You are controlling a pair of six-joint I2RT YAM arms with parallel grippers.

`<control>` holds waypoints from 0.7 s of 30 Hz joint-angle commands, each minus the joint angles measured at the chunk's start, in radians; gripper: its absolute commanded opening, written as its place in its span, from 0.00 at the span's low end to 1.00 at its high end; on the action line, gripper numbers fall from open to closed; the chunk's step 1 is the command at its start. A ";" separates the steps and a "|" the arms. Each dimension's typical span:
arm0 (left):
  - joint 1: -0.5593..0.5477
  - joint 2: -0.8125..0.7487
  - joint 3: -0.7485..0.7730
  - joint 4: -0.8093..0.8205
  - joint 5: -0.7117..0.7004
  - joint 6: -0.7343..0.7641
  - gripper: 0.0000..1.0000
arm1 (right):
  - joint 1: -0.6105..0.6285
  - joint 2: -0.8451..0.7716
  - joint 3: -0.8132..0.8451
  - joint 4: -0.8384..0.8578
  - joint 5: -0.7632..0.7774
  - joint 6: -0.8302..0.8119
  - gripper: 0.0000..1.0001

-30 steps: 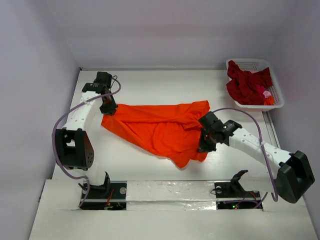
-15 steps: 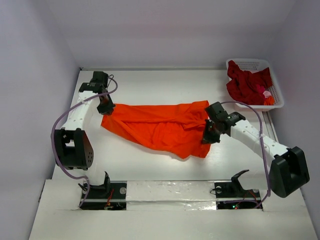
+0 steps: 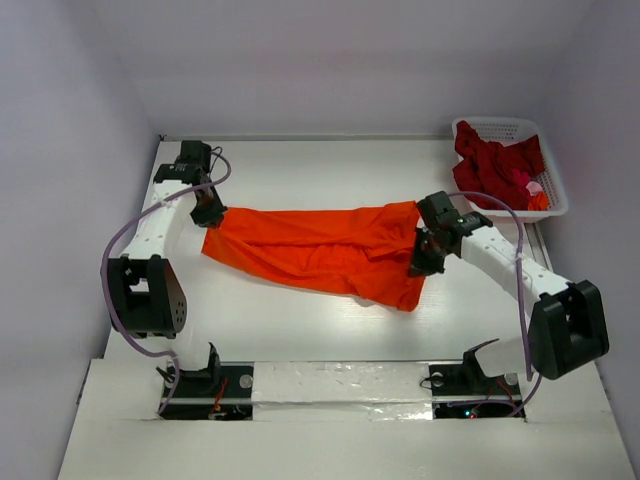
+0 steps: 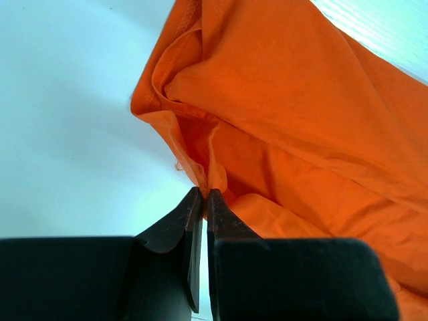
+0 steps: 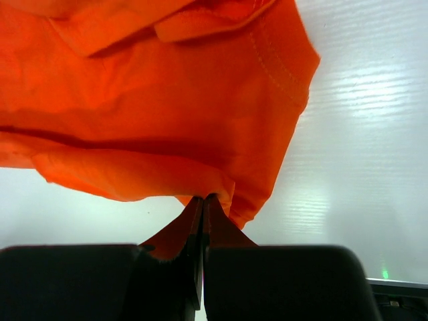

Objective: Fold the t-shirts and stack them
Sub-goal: Fold the tshirt

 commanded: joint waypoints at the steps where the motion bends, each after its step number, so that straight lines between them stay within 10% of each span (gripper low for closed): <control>1: 0.014 0.006 0.049 0.000 0.005 -0.002 0.00 | -0.025 0.010 0.053 -0.002 0.014 -0.043 0.00; 21: 0.054 0.029 0.028 0.023 0.039 -0.023 0.00 | -0.106 0.138 0.191 -0.007 0.025 -0.111 0.00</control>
